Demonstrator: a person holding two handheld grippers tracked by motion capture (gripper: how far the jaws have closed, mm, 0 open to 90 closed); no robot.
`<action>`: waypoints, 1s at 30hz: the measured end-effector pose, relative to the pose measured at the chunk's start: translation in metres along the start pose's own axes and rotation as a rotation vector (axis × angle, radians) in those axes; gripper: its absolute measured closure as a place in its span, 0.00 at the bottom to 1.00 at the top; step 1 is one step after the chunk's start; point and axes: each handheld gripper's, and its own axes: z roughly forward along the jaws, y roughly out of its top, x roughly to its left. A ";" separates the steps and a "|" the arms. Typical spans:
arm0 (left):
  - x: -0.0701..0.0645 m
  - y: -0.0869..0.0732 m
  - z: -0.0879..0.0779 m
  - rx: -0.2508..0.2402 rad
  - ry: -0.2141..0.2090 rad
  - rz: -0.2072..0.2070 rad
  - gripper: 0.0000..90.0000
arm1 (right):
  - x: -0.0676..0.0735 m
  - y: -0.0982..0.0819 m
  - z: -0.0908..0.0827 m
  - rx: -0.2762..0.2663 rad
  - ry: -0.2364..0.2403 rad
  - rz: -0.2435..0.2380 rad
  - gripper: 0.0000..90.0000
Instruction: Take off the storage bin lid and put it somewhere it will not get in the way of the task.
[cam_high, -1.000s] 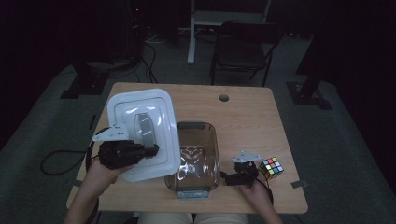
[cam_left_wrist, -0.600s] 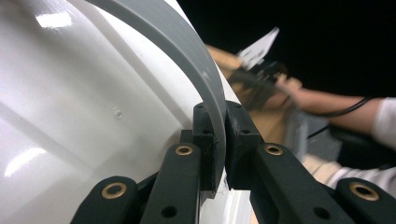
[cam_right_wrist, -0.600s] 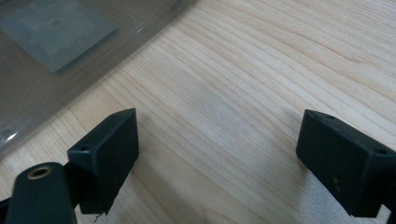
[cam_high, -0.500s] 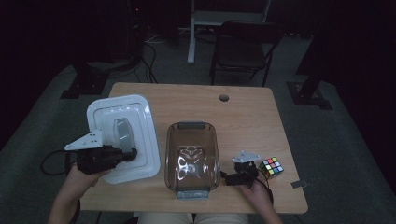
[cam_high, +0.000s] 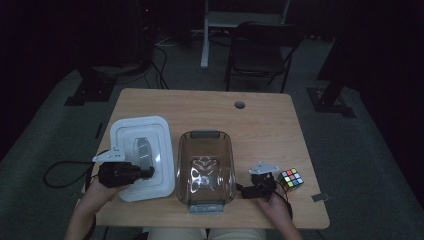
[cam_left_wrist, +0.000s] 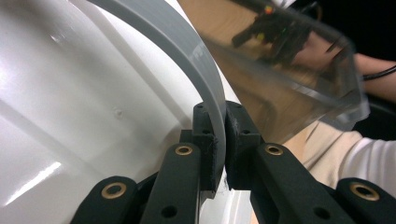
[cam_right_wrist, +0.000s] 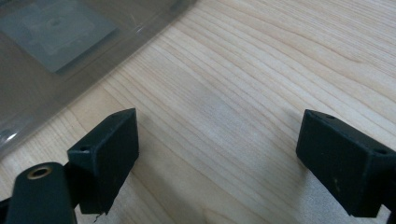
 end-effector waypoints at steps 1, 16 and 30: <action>0.003 -0.002 0.004 0.009 -0.001 -0.005 0.95 | 0.000 0.000 0.000 0.000 0.000 -0.001 0.14; 0.033 -0.020 0.044 0.065 -0.079 -0.062 0.94 | 0.000 0.000 0.000 0.000 0.000 0.000 0.14; 0.054 -0.023 0.064 0.093 -0.073 -0.130 0.86 | 0.000 0.000 0.000 0.000 0.000 0.000 0.14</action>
